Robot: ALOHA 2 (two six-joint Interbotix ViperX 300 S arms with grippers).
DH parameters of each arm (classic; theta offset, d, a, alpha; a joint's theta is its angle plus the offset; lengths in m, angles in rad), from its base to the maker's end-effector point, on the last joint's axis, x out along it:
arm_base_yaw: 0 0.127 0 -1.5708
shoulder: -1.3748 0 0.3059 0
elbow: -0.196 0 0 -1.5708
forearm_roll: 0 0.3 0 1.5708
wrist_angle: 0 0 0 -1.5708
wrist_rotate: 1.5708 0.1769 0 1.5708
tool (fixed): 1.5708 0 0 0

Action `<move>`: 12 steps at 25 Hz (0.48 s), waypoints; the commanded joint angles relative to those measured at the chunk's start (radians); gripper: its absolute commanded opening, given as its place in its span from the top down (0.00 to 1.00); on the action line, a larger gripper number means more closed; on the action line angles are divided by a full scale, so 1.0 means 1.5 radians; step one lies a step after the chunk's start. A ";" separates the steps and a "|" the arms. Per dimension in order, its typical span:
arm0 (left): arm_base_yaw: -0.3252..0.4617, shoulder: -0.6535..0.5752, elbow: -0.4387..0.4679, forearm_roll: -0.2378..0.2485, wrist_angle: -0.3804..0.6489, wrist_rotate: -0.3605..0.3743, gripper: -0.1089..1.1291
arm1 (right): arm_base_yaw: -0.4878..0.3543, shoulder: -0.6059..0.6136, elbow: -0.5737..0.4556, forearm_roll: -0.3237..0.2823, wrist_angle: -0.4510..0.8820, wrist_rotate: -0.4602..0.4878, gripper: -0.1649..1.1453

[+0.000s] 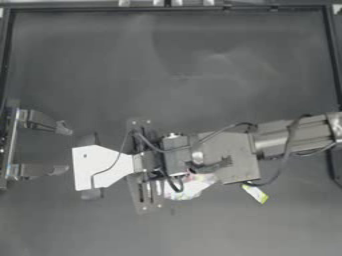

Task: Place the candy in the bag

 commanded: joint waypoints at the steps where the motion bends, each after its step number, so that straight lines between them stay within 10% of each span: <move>1: 0.000 0.038 -0.013 -0.003 -0.012 -0.001 0.11 | 0.001 -0.049 0.016 0.003 -0.021 0.003 0.83; 12: -0.015 0.132 -0.032 -0.029 -0.081 -0.002 0.12 | 0.002 -0.090 0.096 -0.008 -0.086 0.037 0.83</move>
